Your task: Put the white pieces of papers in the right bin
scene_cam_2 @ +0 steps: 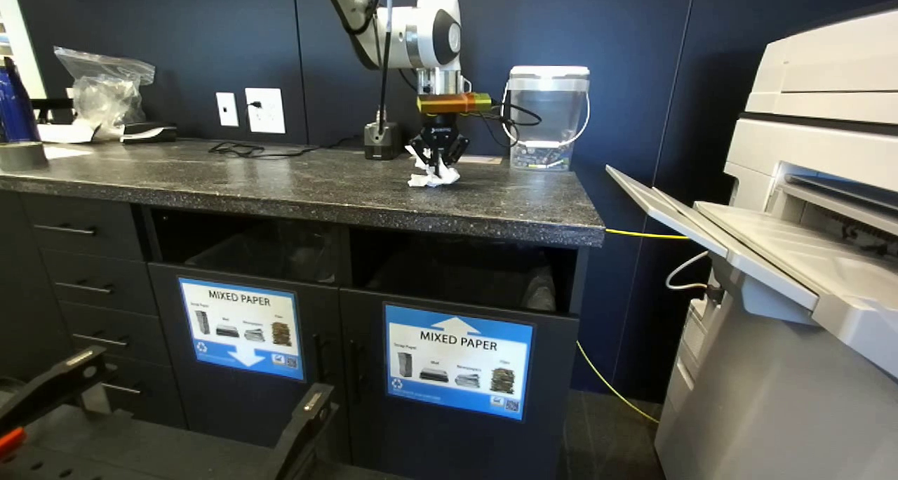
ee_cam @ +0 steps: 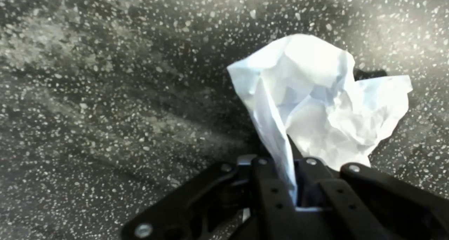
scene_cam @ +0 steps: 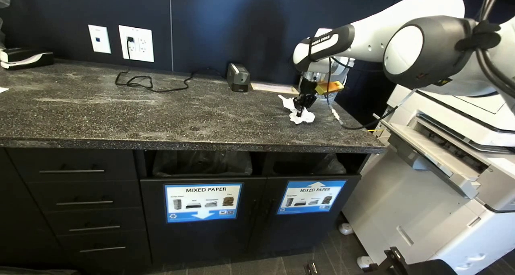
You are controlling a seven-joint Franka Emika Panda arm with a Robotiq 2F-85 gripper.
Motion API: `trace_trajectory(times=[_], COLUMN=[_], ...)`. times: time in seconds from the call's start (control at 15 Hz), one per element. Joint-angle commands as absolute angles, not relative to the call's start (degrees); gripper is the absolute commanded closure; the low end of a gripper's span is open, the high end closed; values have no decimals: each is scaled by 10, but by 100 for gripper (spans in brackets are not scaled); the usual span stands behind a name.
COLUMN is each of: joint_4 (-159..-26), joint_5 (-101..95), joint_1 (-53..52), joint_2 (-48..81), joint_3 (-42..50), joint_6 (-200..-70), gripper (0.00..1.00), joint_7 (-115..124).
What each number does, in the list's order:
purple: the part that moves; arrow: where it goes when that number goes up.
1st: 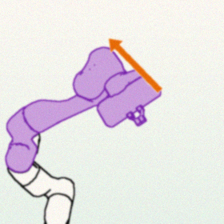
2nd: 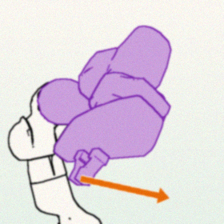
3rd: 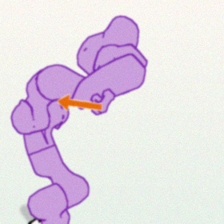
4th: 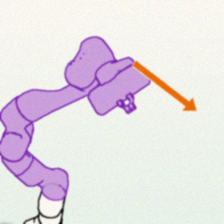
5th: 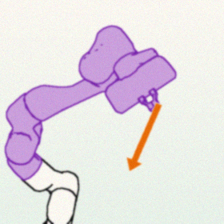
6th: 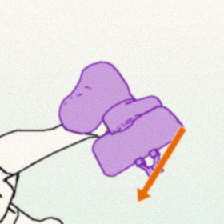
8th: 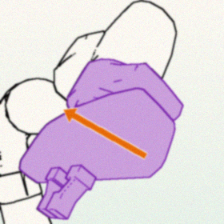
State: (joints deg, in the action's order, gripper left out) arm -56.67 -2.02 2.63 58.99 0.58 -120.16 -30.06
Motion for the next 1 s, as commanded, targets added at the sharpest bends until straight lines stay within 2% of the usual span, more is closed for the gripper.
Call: trace_trajectory(times=[0.0, 0.93], joint_4=[-702, -1065], joint_5=[-53, -59], joint_1=[23, 17], joint_2=[515, 289], joint_3=[-2, -12], joint_6=[-1263, -1317], gripper=[88, 87], joint_7=[-287, -181])
